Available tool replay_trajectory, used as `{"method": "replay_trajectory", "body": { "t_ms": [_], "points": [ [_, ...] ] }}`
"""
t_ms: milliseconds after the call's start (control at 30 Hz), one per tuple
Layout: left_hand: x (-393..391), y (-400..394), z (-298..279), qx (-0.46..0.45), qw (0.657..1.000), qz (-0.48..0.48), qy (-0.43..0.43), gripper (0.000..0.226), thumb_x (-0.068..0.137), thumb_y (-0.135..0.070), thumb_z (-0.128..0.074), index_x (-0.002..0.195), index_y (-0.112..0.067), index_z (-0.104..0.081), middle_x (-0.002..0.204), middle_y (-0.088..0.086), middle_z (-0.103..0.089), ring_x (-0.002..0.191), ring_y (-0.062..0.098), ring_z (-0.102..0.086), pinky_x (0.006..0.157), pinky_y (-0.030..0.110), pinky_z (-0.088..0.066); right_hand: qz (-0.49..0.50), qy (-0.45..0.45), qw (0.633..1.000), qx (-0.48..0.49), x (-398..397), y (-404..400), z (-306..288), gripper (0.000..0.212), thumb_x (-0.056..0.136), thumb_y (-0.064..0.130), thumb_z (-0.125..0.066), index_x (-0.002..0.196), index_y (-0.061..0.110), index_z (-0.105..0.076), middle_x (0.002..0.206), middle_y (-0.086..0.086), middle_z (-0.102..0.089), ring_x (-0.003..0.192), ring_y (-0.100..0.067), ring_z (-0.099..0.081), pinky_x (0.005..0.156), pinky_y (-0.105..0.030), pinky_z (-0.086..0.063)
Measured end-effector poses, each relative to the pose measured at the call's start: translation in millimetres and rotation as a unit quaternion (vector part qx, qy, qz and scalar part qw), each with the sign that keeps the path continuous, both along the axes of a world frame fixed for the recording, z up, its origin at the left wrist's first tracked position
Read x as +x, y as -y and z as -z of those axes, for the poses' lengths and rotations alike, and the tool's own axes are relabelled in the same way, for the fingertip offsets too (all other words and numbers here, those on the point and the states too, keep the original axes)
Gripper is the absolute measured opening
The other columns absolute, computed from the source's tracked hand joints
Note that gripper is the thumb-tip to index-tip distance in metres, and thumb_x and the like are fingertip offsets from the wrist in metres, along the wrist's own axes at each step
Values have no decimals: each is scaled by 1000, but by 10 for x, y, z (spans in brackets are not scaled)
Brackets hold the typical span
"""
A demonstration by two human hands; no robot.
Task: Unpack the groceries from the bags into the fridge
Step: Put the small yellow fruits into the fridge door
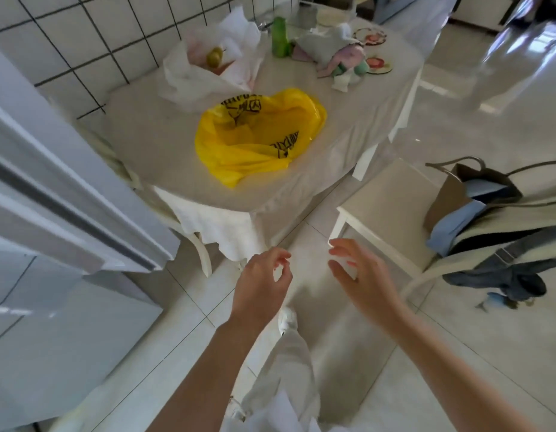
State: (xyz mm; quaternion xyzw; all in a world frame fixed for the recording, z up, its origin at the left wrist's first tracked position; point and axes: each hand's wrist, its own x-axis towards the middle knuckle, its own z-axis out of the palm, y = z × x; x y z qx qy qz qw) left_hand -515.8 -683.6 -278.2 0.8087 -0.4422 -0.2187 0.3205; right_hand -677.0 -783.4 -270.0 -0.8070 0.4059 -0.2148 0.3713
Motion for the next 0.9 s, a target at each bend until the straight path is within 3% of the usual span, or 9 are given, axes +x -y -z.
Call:
{"method": "replay_trajectory", "body": {
  "t_ms": [133, 233, 333, 400, 500, 700, 900],
  "points": [
    [417, 753, -11, -8, 1000, -15, 10, 15, 91, -21, -58, 105, -22, -63, 99, -11, -68, 94, 6, -60, 79, 17, -42, -17, -2, 1000, -8, 470, 721, -74, 31, 89, 15, -63, 120, 11, -58, 112, 0, -65, 106, -11, -60, 92, -33, -49],
    [738, 1289, -39, -23, 999, -44, 11, 17, 89, -18, -59, 105, -20, -64, 100, -7, -69, 95, 10, -61, 79, 20, -45, -38, 3, 999, -5, 905, 1239, -131, 32, 90, 16, -62, 121, 13, -56, 114, 3, -63, 106, -6, -57, 93, -28, -47],
    [1051, 1786, -90, -39, 997, -69, 22, 17, 89, -15, -58, 105, -17, -63, 103, -4, -67, 98, 12, -59, 81, 16, -37, -60, 9, 998, -10, 1317, 1706, -170, 32, 91, 20, -61, 123, 17, -55, 114, 9, -60, 106, -2, -54, 92, -22, -45],
    [1249, 2087, -143, -44, 994, -93, 26, 19, 89, -16, -57, 106, -18, -63, 106, -3, -66, 101, 15, -58, 84, 24, -42, -76, 12, 997, -20, 1568, 2008, -200, 31, 91, 20, -61, 121, 15, -56, 115, 5, -61, 107, -5, -55, 91, -20, -43],
    [1506, 2455, -210, -78, 989, -125, 32, 20, 88, -14, -57, 106, -17, -63, 106, -1, -67, 101, 17, -59, 84, 34, -48, -92, 22, 995, -36, 1897, 2432, -238, 30, 89, 17, -63, 118, 9, -58, 114, -4, -63, 107, -15, -59, 89, -28, -47],
    [2022, 2995, -206, -92, 978, -185, 38, 22, 86, -13, -57, 107, -17, -64, 106, -3, -67, 100, 14, -60, 84, 30, -49, -120, 31, 991, -46, 2407, 3194, -196, 31, 86, 16, -67, 116, 9, -60, 115, -6, -64, 103, -22, -62, 84, -40, -53],
    [2511, 3593, -167, -84, 968, -230, 50, 21, 86, -13, -57, 105, -19, -64, 103, -5, -66, 97, 11, -59, 80, 24, -46, -181, 2, 982, -54, 3010, 4102, -218, 29, 90, 20, -62, 118, 14, -59, 119, 0, -61, 109, -18, -59, 90, -32, -47]
  ]
}}
